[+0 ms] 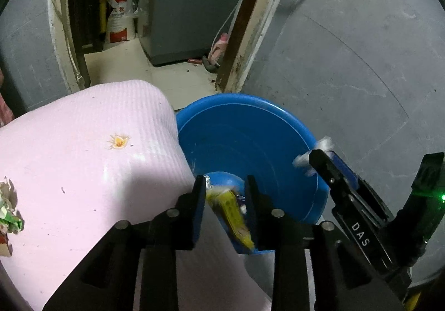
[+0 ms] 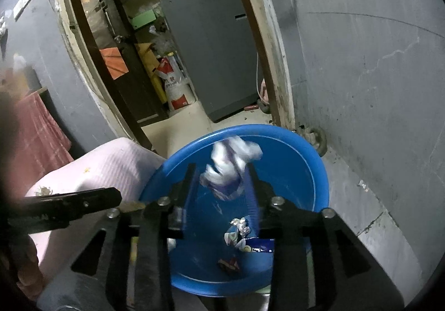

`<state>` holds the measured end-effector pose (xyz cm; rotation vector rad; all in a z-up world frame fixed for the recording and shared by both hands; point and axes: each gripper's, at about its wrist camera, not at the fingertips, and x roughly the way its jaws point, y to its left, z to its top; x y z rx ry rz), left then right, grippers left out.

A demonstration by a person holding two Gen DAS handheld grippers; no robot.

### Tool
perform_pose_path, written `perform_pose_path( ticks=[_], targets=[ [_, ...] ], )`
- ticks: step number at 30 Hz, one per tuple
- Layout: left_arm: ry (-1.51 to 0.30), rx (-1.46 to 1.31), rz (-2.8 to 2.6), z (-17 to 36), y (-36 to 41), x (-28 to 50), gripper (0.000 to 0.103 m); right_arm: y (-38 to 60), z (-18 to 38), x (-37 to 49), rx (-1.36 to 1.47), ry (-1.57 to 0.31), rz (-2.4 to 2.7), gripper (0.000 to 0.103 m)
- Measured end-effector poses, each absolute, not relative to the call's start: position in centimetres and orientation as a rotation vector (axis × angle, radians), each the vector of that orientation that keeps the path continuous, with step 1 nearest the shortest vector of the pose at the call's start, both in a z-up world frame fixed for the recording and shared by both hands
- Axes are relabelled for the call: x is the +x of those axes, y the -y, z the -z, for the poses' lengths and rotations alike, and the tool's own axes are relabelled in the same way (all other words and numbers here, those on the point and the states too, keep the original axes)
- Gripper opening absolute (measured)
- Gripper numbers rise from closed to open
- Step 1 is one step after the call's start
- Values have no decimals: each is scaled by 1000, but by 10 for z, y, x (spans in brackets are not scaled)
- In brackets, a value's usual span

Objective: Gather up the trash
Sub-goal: 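Carry both items over the bucket and open both grippers to drop them, then bring both grippers back over the remaining scraps on the table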

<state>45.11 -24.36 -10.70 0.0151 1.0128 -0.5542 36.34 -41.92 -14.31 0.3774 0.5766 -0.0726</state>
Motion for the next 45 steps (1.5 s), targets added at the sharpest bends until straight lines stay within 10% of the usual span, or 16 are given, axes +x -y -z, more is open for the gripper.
perform_pose_path(
  ticks=[11,26,45],
  targets=[
    [-909,-18,482,82,222,440,37,417,133,358,358,-529,71,61],
    [-603,-90,374,18,148,399,97,384,68,321,295,-330,22,103],
    [-386,-129,250,-30,40,335,99,278,0,290,174,-225,-145,103]
  ],
)
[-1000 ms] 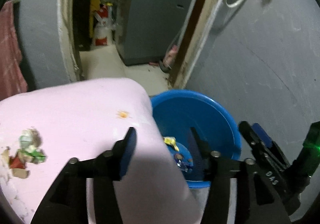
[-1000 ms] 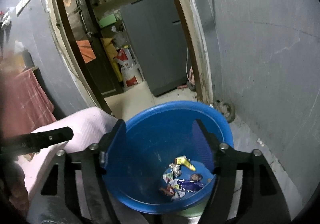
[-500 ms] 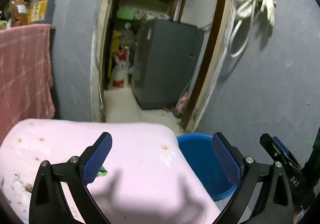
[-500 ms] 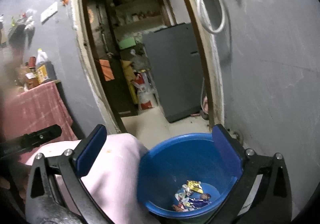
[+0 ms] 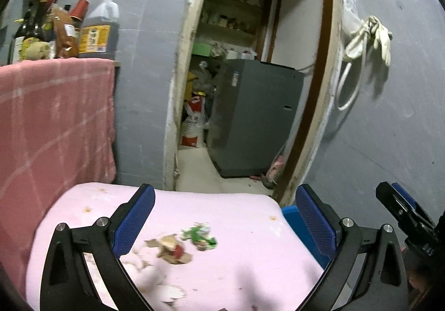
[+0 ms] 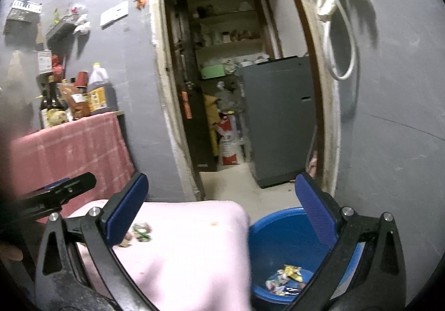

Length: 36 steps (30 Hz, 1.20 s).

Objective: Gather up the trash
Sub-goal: 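Bring both grippers back over the remaining scraps on the table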

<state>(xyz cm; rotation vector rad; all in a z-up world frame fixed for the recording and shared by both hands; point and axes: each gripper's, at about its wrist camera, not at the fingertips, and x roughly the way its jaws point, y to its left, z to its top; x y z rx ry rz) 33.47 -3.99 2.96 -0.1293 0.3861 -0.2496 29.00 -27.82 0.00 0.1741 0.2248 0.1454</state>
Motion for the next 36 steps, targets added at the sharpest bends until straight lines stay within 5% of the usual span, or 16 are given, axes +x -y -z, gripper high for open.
perform_pose_path(
  ticks=[16,36],
  targets=[
    [-320,-135,140,-38,-35,305,99,209,-11,284,93,-181,-260,103],
    [-531,-64,163,23,-55,328,99,185,41,322,36,-323,-357,103]
  ],
)
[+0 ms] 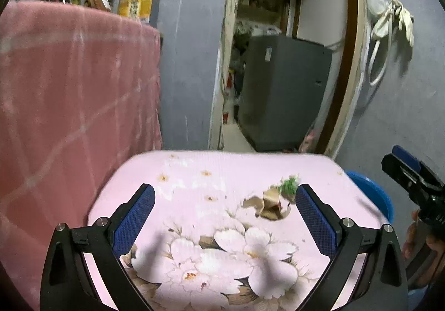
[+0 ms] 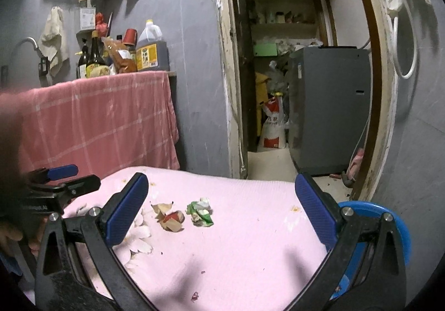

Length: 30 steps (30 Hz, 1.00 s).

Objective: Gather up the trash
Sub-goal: 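Bring both grippers back over the remaining scraps on the table, then grasp the tan paper scrap with the left gripper while the right gripper grasps the green wrapper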

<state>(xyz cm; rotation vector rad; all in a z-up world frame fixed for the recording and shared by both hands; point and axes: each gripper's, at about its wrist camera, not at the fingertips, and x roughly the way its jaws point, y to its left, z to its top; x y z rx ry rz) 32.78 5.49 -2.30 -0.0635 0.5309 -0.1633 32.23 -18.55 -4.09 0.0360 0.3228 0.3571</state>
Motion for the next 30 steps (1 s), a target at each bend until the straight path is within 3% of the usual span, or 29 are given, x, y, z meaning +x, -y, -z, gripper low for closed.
perform_pose_path(
  ticks=[6,11,16,20,22,30],
  targets=[
    [-624,-46,170,39,-51,343,99,182,56,338,10,-404,-351,101],
    [-672,-46,208,47,-47,355,96,182,67,350,17,-465,-363,87],
    [-728,-64,239,54,-37,370,83,179,73,365,14,-524,-365,73],
    [-779,-72,269,58,-26,385,79,179,79,376,27,-577,-376,66],
    [-799,-84,289,58,-22,392,69,182,82,381,46,-607,-379,62],
    [-882,-125,341,67,-10,417,55,186,85,389,77,-649,-386,60]
  ],
)
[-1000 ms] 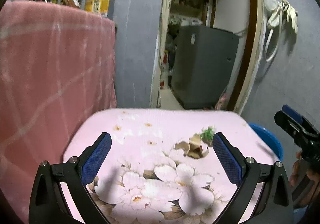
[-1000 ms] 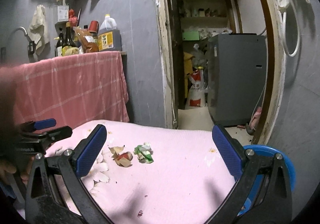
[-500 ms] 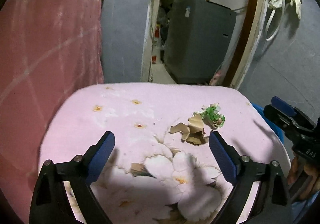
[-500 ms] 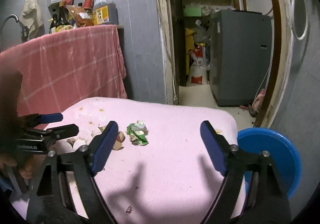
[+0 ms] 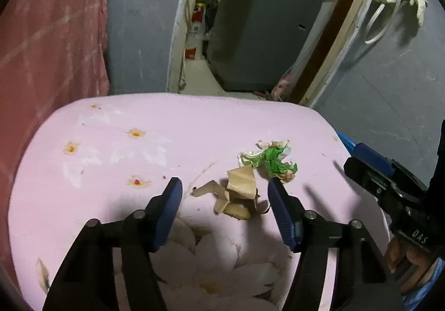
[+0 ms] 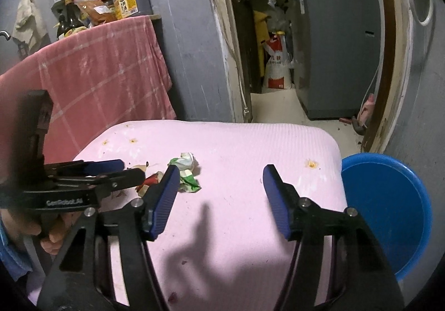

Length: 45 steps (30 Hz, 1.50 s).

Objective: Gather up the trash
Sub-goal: 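Grasp the tan paper scrap with the left gripper while the right gripper grasps the green wrapper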

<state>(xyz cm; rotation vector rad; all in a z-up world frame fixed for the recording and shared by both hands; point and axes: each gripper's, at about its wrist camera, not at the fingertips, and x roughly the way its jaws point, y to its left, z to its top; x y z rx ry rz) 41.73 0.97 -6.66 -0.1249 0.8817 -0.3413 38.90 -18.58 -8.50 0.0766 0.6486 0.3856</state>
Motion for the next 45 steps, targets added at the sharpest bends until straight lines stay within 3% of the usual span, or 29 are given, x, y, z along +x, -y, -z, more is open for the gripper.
perform_pose_path(
  ticks=[2,3,8,9,11,24,26,30,33,45],
  targets=[
    [-907,-131,336,69,-8,421,48,185,86,390,73,-654,-386,60],
    [-918,-139,343,70,-8,423,40,184,86,390,71,-657,-386,60],
    [-937,-183,365,73,-11,422,26,182,86,391,64,-666,-391,60],
    [-935,-187,364,73,-13,420,19,180,87,392,59,-672,-393,60],
    [-932,-193,360,73,-16,418,16,178,88,394,46,-687,-394,60],
    [-925,-241,283,70,-42,400,13,137,97,426,-54,-813,-483,54],
    [-927,-251,279,71,-46,398,13,129,101,431,-72,-835,-494,48],
    [-923,-264,278,70,-49,394,13,123,109,433,-91,-869,-504,24],
    [-915,-265,286,69,-48,394,13,121,111,433,-77,-857,-502,17],
    [-814,-247,303,48,-31,382,12,155,86,390,34,-662,-480,15]
  ],
)
